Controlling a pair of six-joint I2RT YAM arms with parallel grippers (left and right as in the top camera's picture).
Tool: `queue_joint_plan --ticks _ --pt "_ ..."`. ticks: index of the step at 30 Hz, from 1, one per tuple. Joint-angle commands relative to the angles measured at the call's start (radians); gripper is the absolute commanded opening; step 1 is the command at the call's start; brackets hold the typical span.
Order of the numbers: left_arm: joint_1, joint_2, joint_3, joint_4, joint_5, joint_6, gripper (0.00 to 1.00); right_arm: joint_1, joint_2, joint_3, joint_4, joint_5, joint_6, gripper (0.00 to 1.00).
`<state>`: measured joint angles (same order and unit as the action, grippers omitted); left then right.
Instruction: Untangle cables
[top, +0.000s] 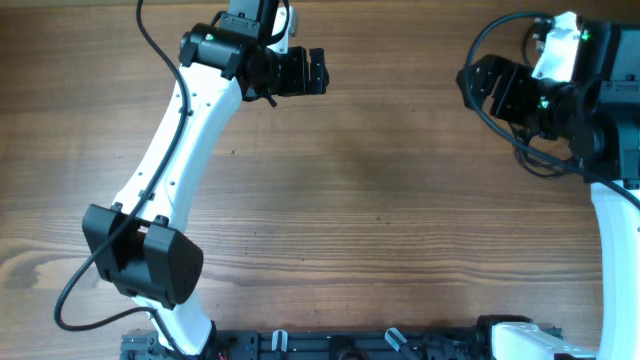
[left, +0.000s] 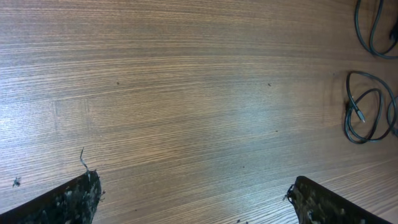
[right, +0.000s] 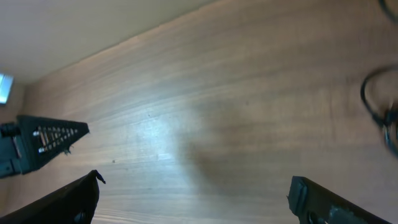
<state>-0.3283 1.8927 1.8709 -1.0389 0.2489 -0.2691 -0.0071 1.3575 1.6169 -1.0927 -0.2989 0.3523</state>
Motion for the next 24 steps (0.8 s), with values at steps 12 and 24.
queue_joint_plan --ticks 12,24 --pt "-0.002 0.006 -0.006 0.003 -0.003 -0.008 1.0 0.004 -0.01 -0.008 0.018 0.132 0.092 1.0" --pt "-0.002 0.006 -0.006 0.003 -0.003 -0.008 1.0 0.037 -0.33 -0.445 0.461 0.195 -0.064 1.0"
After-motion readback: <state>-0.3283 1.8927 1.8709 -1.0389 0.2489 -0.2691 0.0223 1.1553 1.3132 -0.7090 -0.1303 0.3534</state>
